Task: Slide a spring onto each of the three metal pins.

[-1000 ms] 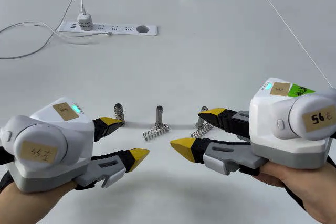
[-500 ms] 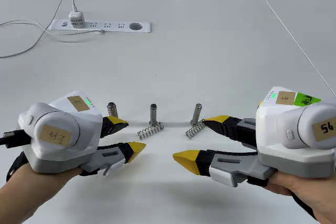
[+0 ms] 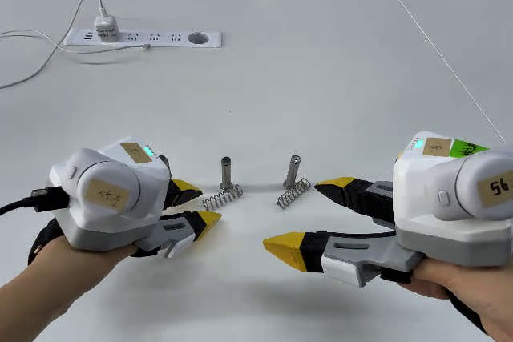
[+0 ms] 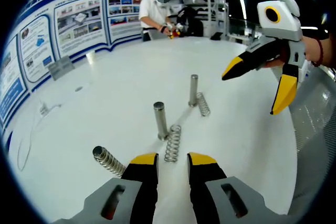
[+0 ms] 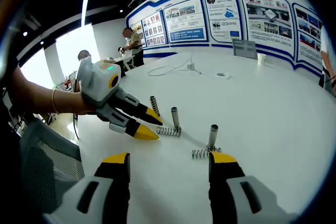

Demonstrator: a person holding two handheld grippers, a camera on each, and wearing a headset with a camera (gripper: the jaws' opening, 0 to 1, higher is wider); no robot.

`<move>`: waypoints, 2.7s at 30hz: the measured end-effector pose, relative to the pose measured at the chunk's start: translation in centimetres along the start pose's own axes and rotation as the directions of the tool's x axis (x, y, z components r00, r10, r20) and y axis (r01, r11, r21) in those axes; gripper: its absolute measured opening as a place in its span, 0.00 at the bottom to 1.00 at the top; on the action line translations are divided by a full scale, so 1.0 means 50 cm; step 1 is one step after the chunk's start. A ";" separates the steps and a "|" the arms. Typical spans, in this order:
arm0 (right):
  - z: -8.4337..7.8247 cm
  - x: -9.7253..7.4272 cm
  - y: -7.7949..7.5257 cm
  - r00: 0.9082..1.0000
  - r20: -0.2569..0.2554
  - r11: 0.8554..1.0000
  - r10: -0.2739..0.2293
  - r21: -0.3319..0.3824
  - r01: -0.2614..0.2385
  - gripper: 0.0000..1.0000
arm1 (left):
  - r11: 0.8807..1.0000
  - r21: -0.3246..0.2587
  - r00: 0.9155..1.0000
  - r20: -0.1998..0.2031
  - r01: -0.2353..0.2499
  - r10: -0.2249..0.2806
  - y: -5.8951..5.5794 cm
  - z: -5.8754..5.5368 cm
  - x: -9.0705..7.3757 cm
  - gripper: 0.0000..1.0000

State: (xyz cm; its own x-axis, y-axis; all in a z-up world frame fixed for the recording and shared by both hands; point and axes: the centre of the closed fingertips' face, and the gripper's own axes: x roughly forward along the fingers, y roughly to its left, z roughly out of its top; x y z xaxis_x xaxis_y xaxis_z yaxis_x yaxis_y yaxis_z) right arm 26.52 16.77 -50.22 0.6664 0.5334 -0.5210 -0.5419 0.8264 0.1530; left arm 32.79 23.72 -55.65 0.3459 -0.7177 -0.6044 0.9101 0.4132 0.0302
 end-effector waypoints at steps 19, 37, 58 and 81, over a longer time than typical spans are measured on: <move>-0.014 -0.012 -0.013 1.000 -0.014 0.999 -0.026 0.030 0.027 0.63 | 1.000 0.005 1.000 -0.007 -0.002 0.002 0.001 -0.003 0.014 0.11; 0.034 -0.023 -0.022 0.995 0.088 0.989 -0.046 0.146 0.032 0.60 | 1.000 -0.024 0.998 0.058 -0.020 0.021 -0.026 0.011 -0.046 0.10; 0.151 -0.008 0.016 0.949 0.315 0.913 0.018 0.382 -0.144 0.45 | 0.995 -0.050 0.956 0.274 -0.090 0.100 -0.042 0.122 -0.139 0.10; 0.197 0.018 0.059 0.913 0.399 0.783 0.089 0.539 -0.312 0.23 | 0.985 -0.168 0.883 0.456 -0.041 0.115 -0.057 0.182 -0.186 0.10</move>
State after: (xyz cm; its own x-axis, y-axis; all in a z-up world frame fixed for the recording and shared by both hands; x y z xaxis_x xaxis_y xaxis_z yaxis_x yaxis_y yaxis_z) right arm 30.57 21.45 -41.94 0.7644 0.6321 -0.1271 -0.3557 0.5778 0.7345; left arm 29.05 24.08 -42.87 0.5135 -0.8416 -0.1671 0.8439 0.5307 -0.0794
